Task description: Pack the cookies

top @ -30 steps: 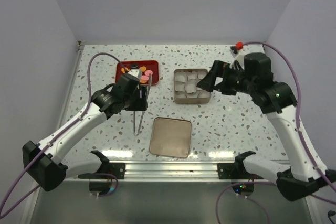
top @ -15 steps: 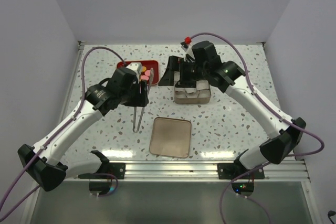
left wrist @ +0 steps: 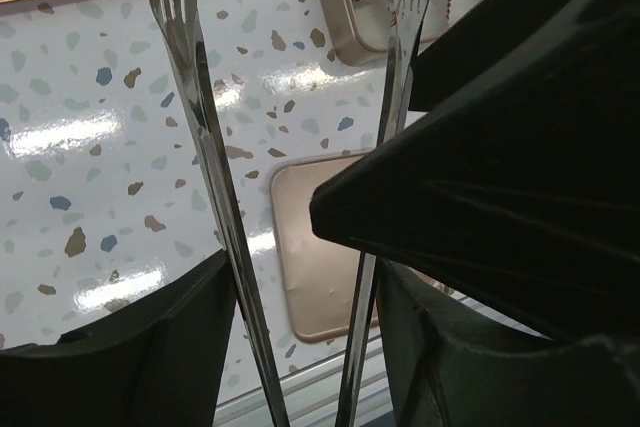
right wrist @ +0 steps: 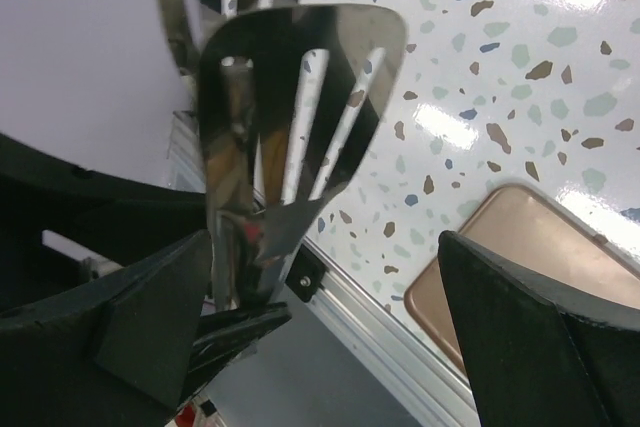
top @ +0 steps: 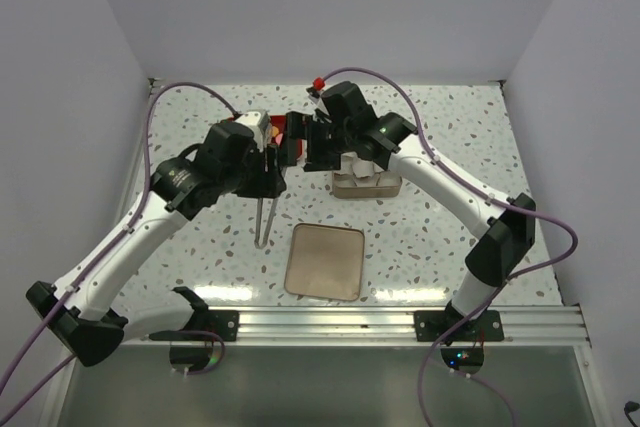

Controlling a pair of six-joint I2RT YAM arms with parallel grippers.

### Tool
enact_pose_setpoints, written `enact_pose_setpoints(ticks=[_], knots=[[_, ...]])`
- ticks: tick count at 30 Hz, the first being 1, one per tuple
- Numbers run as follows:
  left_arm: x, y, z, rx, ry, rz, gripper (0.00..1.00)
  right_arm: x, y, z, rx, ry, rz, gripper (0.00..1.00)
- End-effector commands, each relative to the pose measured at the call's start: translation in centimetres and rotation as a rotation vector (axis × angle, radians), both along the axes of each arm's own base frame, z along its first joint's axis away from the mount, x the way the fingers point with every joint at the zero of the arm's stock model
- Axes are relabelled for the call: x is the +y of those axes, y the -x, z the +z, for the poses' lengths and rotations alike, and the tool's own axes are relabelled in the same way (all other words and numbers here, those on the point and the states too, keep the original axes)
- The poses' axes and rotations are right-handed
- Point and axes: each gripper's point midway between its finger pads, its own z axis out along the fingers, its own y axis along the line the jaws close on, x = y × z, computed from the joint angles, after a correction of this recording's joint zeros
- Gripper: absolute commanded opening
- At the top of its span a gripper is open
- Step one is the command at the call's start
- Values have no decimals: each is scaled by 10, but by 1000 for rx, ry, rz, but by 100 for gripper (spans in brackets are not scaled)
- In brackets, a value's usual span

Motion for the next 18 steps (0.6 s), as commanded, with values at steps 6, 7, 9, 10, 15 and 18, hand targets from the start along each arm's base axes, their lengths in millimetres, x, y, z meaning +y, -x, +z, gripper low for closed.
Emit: enact_pose_setpoints(ticks=[6, 7, 9, 10, 15, 18], knots=[[-8, 5, 54, -94, 132, -14, 60, 17, -10, 15, -22, -66, -32, 98], [-8, 6, 56, -98, 139, -18, 60, 18, -9, 15, -20, -66, -32, 99], [-8, 6, 60, -108, 146, -16, 60, 19, -8, 15, -14, -67, -34, 98], [-7, 6, 61, -109, 145, -16, 60, 19, -8, 13, -6, -66, -39, 95], [-4, 7, 63, -114, 145, -4, 60, 19, -5, 16, 7, -93, -50, 79], [-4, 9, 63, -113, 146, -2, 60, 22, -3, 14, 24, -105, -50, 66]])
